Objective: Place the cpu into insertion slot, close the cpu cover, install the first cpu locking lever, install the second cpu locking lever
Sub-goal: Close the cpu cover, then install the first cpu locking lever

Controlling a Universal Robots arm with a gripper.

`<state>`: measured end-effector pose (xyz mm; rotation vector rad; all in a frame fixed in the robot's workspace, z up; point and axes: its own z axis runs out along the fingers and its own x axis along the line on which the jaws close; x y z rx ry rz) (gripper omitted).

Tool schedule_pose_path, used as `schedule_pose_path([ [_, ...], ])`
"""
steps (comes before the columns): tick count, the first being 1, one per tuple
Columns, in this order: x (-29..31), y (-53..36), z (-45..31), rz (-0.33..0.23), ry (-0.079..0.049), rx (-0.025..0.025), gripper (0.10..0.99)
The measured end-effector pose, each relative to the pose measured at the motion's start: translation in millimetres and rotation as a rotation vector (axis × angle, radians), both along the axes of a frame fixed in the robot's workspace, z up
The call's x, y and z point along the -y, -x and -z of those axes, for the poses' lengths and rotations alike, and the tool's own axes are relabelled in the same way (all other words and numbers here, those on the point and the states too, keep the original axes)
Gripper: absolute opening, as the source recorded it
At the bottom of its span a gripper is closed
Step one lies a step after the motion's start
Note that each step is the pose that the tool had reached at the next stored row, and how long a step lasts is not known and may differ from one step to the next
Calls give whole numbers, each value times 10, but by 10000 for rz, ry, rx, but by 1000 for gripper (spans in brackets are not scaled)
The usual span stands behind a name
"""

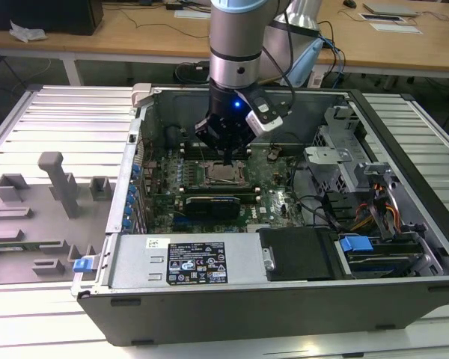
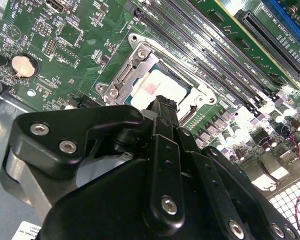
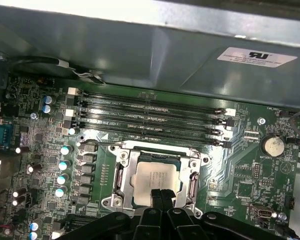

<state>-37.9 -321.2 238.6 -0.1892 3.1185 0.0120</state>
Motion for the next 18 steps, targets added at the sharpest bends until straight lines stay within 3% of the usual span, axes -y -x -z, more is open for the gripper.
schedule_pose_path([
  [14, 0, 3, -5, -1, -1, -1, 106],
  [18, 0, 51, -5, -1, -1, 0, 106],
])
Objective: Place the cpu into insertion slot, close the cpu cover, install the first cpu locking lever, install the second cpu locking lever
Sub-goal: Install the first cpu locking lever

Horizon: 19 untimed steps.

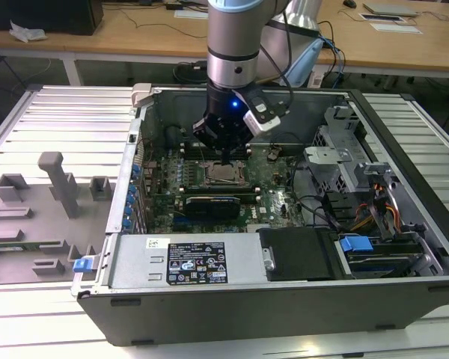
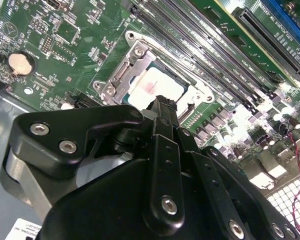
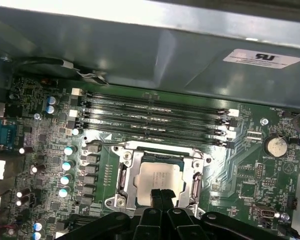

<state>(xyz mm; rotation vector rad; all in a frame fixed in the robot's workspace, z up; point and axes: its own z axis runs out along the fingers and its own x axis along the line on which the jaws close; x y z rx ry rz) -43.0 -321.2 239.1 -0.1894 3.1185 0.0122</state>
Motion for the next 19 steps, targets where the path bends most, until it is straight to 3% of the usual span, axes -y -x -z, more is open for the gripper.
schedule_pose_path([
  [9, 0, 193, 0, 0, -1, 2, 106],
  [19, 0, 338, 0, 0, -1, 3, 106],
])
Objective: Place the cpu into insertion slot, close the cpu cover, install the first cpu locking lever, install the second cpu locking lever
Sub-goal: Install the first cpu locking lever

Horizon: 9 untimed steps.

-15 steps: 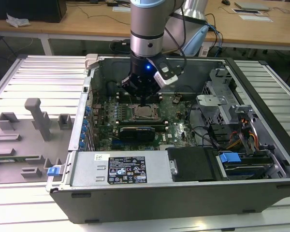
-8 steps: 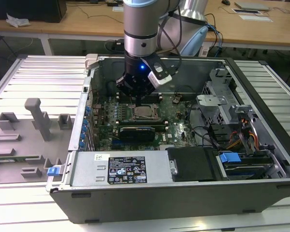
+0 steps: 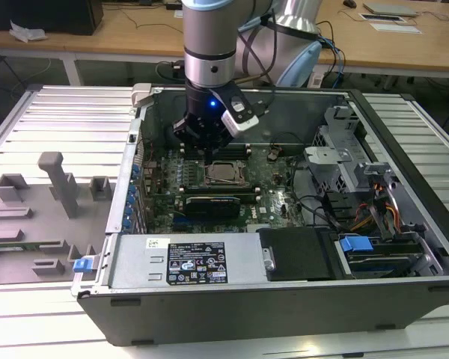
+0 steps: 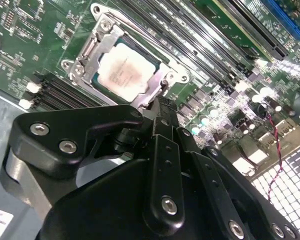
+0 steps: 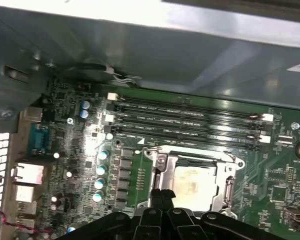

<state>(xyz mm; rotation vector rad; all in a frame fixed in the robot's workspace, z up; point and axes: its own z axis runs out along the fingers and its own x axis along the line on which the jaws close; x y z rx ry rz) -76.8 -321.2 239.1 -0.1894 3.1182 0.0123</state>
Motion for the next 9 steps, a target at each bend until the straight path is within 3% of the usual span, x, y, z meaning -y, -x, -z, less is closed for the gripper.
schedule_pose_path([
  [9, 0, 156, 0, 1, 0, 3, 106],
])
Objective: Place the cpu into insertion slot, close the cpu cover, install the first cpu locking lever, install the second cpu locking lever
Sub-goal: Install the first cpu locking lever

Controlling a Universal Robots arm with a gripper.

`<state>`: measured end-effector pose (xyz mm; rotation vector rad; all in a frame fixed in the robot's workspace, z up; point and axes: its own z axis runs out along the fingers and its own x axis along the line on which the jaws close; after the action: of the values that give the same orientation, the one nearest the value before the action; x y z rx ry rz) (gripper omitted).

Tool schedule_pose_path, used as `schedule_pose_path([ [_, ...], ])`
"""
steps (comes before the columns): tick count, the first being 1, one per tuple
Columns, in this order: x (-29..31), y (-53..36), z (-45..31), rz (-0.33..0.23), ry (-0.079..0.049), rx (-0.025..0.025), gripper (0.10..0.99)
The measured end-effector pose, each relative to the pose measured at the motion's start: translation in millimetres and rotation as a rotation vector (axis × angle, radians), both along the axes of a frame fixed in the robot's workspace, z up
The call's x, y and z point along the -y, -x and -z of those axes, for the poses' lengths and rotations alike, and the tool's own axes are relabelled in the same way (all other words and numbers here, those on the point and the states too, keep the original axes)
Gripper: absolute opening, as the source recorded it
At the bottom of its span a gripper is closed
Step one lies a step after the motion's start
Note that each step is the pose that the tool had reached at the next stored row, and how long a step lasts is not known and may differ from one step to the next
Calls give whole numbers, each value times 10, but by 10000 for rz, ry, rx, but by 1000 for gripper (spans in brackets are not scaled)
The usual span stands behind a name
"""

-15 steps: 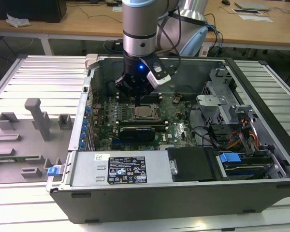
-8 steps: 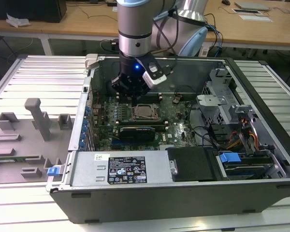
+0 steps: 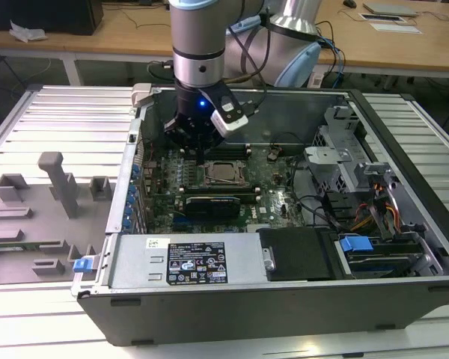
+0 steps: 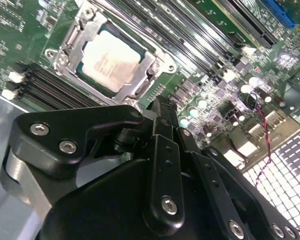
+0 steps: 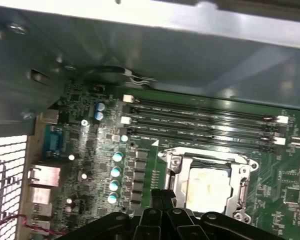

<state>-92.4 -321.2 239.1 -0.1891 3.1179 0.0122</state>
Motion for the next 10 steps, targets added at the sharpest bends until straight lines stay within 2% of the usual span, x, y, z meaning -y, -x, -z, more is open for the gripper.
schedule_pose_path([
  [2, 0, 52, 0, -1, -4, 0, 106],
  [4, 0, 71, 0, -1, -63, 1, 106],
  [6, 0, 93, 0, -2, -302, 9, 106],
  [7, 0, 103, 0, -1, -473, 10, 106],
  [9, 0, 112, 0, -1, -688, 12, 106],
  [10, 0, 115, -1, -1, -897, 13, 106],
])
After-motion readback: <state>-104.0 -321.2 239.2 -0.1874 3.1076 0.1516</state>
